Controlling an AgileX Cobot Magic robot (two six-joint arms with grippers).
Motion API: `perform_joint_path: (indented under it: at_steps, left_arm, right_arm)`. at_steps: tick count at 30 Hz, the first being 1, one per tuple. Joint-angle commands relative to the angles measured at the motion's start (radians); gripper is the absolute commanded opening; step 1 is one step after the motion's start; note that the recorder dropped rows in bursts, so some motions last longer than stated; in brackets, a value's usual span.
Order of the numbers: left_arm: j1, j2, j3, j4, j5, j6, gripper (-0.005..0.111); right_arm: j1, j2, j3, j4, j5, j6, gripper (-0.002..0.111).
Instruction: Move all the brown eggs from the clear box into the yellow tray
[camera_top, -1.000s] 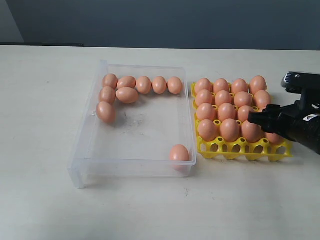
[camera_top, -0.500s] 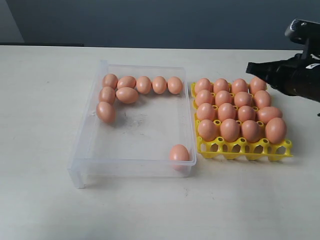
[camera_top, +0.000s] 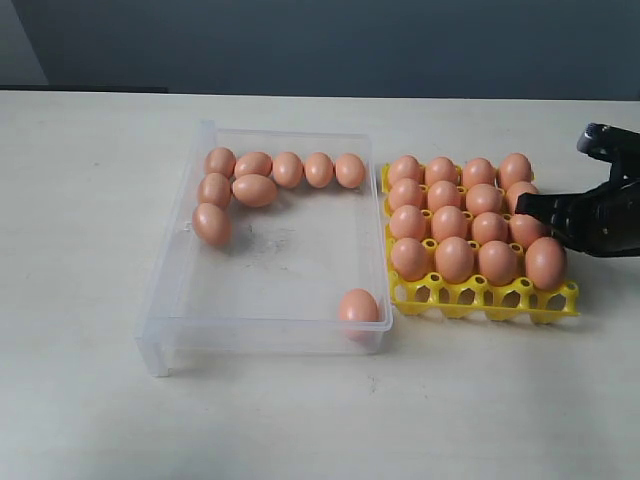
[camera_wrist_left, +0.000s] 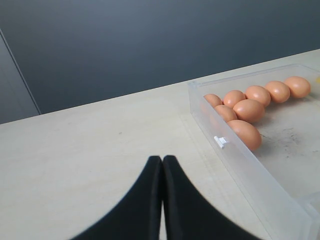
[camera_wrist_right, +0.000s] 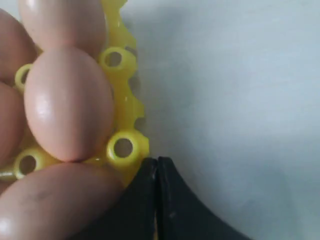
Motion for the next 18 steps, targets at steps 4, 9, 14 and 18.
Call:
perform_joint_path:
  at_steps: [4, 9, 14, 18]
  left_arm:
    - [0.0, 0.0, -0.001, 0.0, -0.015, -0.003, 0.0]
    - [0.0, 0.0, -0.001, 0.0, -0.015, -0.003, 0.0]
    - [0.0, 0.0, -0.001, 0.0, -0.015, -0.003, 0.0]
    - [0.0, 0.0, -0.001, 0.0, -0.015, -0.003, 0.0]
  right_arm:
    - [-0.005, -0.132, -0.002, -0.004, -0.008, -0.007, -0.001]
    - [-0.004, -0.121, -0.002, -0.004, -0.012, -0.007, -0.001]
    - [-0.002, -0.068, -0.002, 0.001, -0.007, -0.007, -0.001]
    - [0.008, -0.034, -0.002, 0.001, -0.008, -0.007, -0.001]
